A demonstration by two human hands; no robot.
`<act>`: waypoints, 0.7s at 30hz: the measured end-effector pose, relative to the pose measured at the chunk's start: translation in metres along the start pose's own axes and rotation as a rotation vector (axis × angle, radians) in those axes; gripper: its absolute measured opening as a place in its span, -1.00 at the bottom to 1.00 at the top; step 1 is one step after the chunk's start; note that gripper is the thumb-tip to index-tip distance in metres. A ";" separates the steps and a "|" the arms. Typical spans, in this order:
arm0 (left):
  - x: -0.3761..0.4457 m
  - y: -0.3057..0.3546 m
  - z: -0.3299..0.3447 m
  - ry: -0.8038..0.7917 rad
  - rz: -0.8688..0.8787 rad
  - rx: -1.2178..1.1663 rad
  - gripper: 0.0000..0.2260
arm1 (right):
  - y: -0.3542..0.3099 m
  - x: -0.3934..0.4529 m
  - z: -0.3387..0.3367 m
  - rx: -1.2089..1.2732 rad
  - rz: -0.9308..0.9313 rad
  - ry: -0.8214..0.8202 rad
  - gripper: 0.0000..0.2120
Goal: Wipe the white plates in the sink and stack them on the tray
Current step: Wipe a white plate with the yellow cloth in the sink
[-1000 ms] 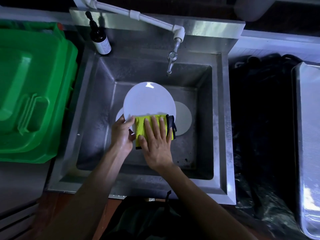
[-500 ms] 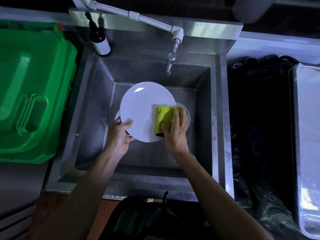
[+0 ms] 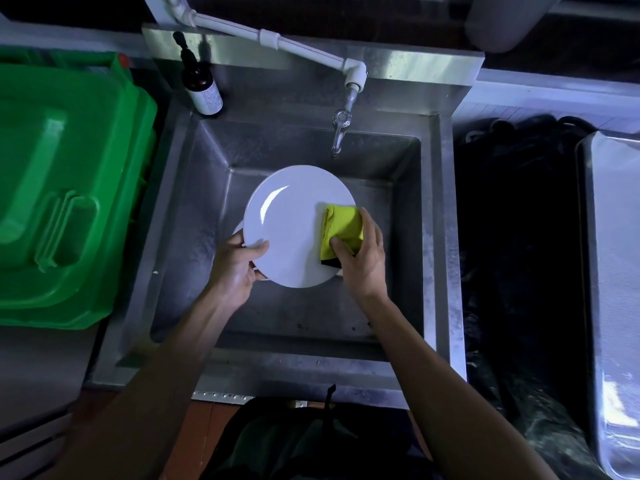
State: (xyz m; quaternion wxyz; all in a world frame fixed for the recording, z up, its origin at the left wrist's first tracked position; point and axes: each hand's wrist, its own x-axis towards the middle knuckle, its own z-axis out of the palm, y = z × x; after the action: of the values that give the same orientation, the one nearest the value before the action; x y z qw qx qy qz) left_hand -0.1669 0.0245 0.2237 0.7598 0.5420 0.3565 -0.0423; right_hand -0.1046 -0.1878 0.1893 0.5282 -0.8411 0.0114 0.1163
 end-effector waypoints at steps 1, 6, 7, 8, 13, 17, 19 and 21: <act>0.001 0.001 -0.001 -0.009 0.000 0.016 -0.60 | -0.002 0.003 -0.003 0.001 0.006 -0.004 -0.29; 0.008 0.006 -0.008 -0.034 -0.008 0.105 -0.62 | -0.009 0.021 -0.016 -0.007 0.045 -0.046 -0.27; 0.009 0.007 -0.009 -0.038 -0.007 0.129 -0.64 | -0.010 0.024 -0.018 -0.022 0.044 -0.055 -0.27; 0.010 0.009 -0.010 -0.043 -0.008 0.160 -0.66 | -0.011 0.028 -0.021 -0.032 0.040 -0.065 -0.28; 0.015 0.019 -0.012 -0.075 -0.009 0.345 -0.69 | -0.017 0.046 -0.035 -0.114 -0.081 -0.144 -0.35; 0.021 0.021 -0.009 -0.093 0.020 0.495 -0.58 | -0.025 0.053 -0.037 -0.153 -0.174 -0.177 -0.37; 0.023 0.022 -0.007 -0.103 0.035 0.516 -0.55 | -0.029 0.055 -0.038 -0.168 -0.142 -0.200 -0.37; 0.024 0.027 -0.005 -0.123 0.063 0.546 -0.50 | -0.030 0.056 -0.040 -0.184 -0.123 -0.203 -0.35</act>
State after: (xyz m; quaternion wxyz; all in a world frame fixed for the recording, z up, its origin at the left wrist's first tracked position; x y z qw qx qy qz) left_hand -0.1397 0.0470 0.2301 0.6070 0.7337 0.2681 -0.1460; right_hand -0.0386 -0.2038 0.2209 0.4534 -0.8690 -0.1043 0.1687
